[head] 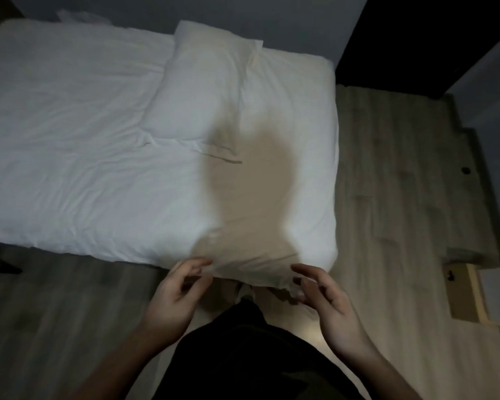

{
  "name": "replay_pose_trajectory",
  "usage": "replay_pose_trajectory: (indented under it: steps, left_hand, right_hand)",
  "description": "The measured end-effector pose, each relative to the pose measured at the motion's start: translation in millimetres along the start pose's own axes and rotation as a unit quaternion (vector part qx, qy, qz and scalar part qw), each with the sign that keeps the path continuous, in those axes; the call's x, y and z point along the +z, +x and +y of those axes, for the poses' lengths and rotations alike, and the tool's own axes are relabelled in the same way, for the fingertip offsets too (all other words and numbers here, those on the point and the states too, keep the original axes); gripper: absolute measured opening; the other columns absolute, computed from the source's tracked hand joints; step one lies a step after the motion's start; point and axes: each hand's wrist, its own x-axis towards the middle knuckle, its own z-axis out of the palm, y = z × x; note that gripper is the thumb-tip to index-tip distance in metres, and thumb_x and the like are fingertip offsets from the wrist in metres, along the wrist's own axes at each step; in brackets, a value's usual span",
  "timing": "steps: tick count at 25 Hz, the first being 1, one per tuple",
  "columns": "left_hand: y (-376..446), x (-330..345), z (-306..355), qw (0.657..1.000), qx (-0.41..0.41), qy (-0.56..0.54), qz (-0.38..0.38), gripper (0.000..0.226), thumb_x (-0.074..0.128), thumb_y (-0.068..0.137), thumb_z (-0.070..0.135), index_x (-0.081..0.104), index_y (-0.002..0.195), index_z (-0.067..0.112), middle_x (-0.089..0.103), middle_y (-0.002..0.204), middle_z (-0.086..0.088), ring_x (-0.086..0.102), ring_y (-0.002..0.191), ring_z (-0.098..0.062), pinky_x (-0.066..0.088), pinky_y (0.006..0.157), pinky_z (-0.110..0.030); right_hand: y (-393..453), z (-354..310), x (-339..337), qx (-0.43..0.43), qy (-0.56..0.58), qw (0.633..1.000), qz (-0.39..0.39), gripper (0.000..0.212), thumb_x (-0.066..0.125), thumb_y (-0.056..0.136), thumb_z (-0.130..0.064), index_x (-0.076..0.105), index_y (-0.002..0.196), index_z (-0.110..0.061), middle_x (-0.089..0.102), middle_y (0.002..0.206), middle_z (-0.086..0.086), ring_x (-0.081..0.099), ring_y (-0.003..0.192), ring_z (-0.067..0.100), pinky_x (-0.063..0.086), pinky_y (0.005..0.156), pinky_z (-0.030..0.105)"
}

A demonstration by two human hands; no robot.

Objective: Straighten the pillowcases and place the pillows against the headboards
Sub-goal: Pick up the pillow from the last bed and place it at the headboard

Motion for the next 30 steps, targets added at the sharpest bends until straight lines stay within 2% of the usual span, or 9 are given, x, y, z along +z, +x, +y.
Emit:
replay_pose_trajectory:
  steps: [3, 6, 10, 12, 15, 20, 23, 26, 30]
  left_hand:
    - [49, 34, 43, 0.999, 0.018, 0.014, -0.039, 0.032, 0.056, 0.089, 0.052, 0.067, 0.118, 0.043, 0.062, 0.129, 0.021, 0.058, 0.124, 0.003, 0.049, 0.099, -0.022]
    - [87, 58, 78, 1.0, 0.018, 0.012, -0.022, 0.034, 0.056, 0.088, 0.051, 0.067, 0.119, 0.04, 0.06, 0.131, 0.022, 0.056, 0.126, 0.001, 0.046, 0.101, -0.025]
    - [117, 92, 95, 0.998, -0.028, -0.009, 0.053, 0.022, 0.064, 0.099, 0.031, 0.068, 0.119, 0.038, 0.061, 0.132, 0.022, 0.056, 0.123, 0.004, 0.047, 0.099, -0.024]
    - [125, 118, 99, 0.993, -0.065, -0.011, 0.094, 0.025, 0.062, 0.101, 0.024, 0.067, 0.121, 0.038, 0.06, 0.134, 0.023, 0.055, 0.125, 0.004, 0.045, 0.097, -0.02]
    - [142, 182, 123, 0.972, -0.123, -0.051, 0.192, 0.026, 0.06, 0.102, 0.025, 0.066, 0.123, 0.038, 0.06, 0.136, 0.024, 0.055, 0.125, 0.005, 0.044, 0.096, -0.019]
    - [161, 315, 199, 0.932, -0.185, -0.105, 0.292, 0.028, 0.06, 0.102, 0.022, 0.064, 0.127, 0.034, 0.062, 0.134, 0.022, 0.054, 0.123, 0.008, 0.043, 0.102, -0.022]
    - [168, 366, 239, 0.913, -0.201, -0.124, 0.334, 0.029, 0.059, 0.102, 0.024, 0.063, 0.128, 0.036, 0.058, 0.137, 0.026, 0.053, 0.125, 0.008, 0.041, 0.104, -0.024]
    - [164, 384, 262, 0.889, -0.203, -0.127, 0.391, 0.029, 0.058, 0.102, 0.027, 0.063, 0.129, 0.035, 0.057, 0.14, 0.027, 0.053, 0.128, 0.006, 0.041, 0.103, -0.025]
    - [161, 399, 274, 0.852, -0.227, -0.16, 0.444, 0.029, 0.059, 0.102, 0.028, 0.063, 0.128, 0.038, 0.058, 0.136, 0.029, 0.052, 0.126, 0.011, 0.041, 0.1, -0.022]
  right_hand:
    - [20, -10, -45, 0.012, -0.003, 1.0, 0.026, 0.043, 0.066, 0.091, -0.051, 0.072, 0.124, -0.023, 0.076, 0.119, -0.003, 0.07, 0.116, 0.011, 0.053, 0.107, 0.044]
    - [47, -22, -89, 0.033, -0.004, 0.999, 0.012, 0.056, 0.065, 0.078, -0.071, 0.074, 0.12, -0.035, 0.077, 0.118, -0.006, 0.069, 0.117, 0.007, 0.053, 0.106, 0.042]
    - [116, -37, -140, 0.052, -0.03, 0.997, -0.048, 0.047, 0.062, 0.079, -0.063, 0.074, 0.118, -0.039, 0.077, 0.117, -0.007, 0.068, 0.118, 0.003, 0.053, 0.107, 0.041]
    - [161, -46, -168, 0.048, -0.049, 0.993, -0.094, 0.053, 0.063, 0.076, -0.073, 0.074, 0.117, -0.041, 0.075, 0.119, -0.012, 0.066, 0.12, 0.002, 0.056, 0.102, 0.034]
    - [241, -62, -225, 0.047, -0.075, 0.982, -0.166, 0.048, 0.066, 0.077, -0.071, 0.075, 0.115, -0.042, 0.074, 0.12, -0.011, 0.066, 0.12, 0.007, 0.056, 0.099, 0.032]
    - [341, -111, -316, 0.044, -0.106, 0.959, -0.259, 0.069, 0.073, 0.066, -0.078, 0.077, 0.114, -0.029, 0.076, 0.115, 0.002, 0.071, 0.105, 0.011, 0.055, 0.094, 0.033]
    - [375, -138, -345, 0.049, -0.123, 0.938, -0.32, 0.026, 0.062, 0.097, -0.032, 0.072, 0.118, -0.02, 0.069, 0.123, 0.018, 0.069, 0.114, 0.022, 0.055, 0.101, 0.041]
    - [397, -161, -350, 0.036, -0.16, 0.913, -0.374, 0.025, 0.056, 0.102, -0.012, 0.072, 0.12, -0.019, 0.073, 0.119, 0.003, 0.066, 0.121, 0.023, 0.053, 0.107, 0.048]
    - [415, -186, -339, 0.009, -0.203, 0.878, -0.432, 0.027, 0.065, 0.097, -0.04, 0.073, 0.121, -0.031, 0.073, 0.122, -0.01, 0.066, 0.122, 0.011, 0.048, 0.111, 0.053]
